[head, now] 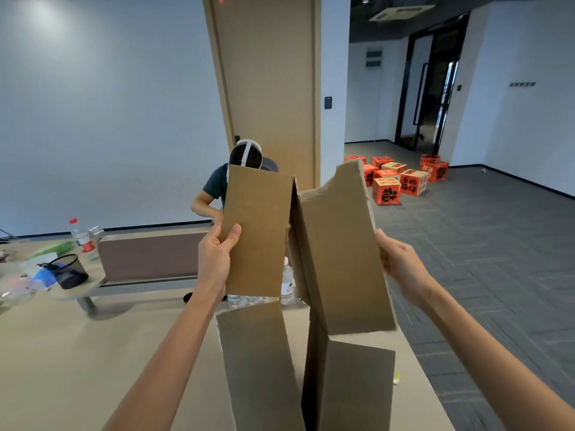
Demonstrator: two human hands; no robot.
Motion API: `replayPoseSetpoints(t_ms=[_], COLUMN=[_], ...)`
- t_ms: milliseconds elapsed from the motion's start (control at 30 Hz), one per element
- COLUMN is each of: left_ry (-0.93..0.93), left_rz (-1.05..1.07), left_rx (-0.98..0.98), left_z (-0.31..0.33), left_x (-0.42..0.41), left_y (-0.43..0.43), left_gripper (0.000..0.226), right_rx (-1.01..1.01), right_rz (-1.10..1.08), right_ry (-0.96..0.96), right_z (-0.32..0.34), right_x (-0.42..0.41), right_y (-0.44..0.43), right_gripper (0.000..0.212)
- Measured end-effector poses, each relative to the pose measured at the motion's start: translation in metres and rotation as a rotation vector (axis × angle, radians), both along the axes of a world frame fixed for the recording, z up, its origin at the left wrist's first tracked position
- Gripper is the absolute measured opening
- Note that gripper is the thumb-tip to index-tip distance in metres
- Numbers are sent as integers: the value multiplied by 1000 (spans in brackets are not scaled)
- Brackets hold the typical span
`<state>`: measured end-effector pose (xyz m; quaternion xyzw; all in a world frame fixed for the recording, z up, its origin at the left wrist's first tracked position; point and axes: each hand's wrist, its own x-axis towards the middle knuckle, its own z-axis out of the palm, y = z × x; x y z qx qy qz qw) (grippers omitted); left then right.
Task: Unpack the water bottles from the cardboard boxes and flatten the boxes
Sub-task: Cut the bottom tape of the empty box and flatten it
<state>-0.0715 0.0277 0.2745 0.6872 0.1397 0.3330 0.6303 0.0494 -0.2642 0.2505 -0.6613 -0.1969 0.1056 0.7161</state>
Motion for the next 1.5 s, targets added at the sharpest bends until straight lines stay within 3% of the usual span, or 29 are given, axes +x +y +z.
replayPoseSetpoints(t_ms=[133, 333, 500, 633, 800, 867, 1033, 1133, 1200, 1267, 1367, 1500], left_ry=[6, 31, 42, 54, 31, 26, 11, 42, 76, 81, 48, -9], left_rz=[18, -28, -96, -137, -155, -176, -179, -169, -165, -147, -73, -111], left_rx=[0, -33, -84, -124, -245, -268, -162, -118, -103, -88, -134, -168], left_z=[3, -2, -8, -11, -14, -15, -13, -14, -16, -16, -17, -13], left_x=[-4, -7, -14, -18, -24, -24, -27, -30, -31, -33, -35, -44], left_y=[-6, -25, -41, -50, -59, -65, -78, -72, -64, -55, -42, -23], left_gripper=[38, 30, 24, 26, 34, 51, 39, 61, 60, 45, 31, 25], right_rx=[24, -221, -396, -505, -498, -498, -543, -547, -518, -425, -281, -316], right_rz=[167, 290, 199, 187, 155, 86, -66, -88, -45, 39, 132, 115], right_ry=[-62, -296, -395, -298, -278, -321, -387, -425, -457, -456, -339, -299], right_z=[32, 51, 25, 10, -2, -7, -18, -23, -24, -25, -23, -32], right_x=[-9, -30, -29, -36, -46, -48, -56, -60, -60, -60, -55, -37], right_y=[0, 14, 27, 35, 47, 55, 75, 79, 77, 74, 70, 69], right_gripper=[44, 24, 46, 72, 65, 67, 83, 88, 83, 71, 49, 37])
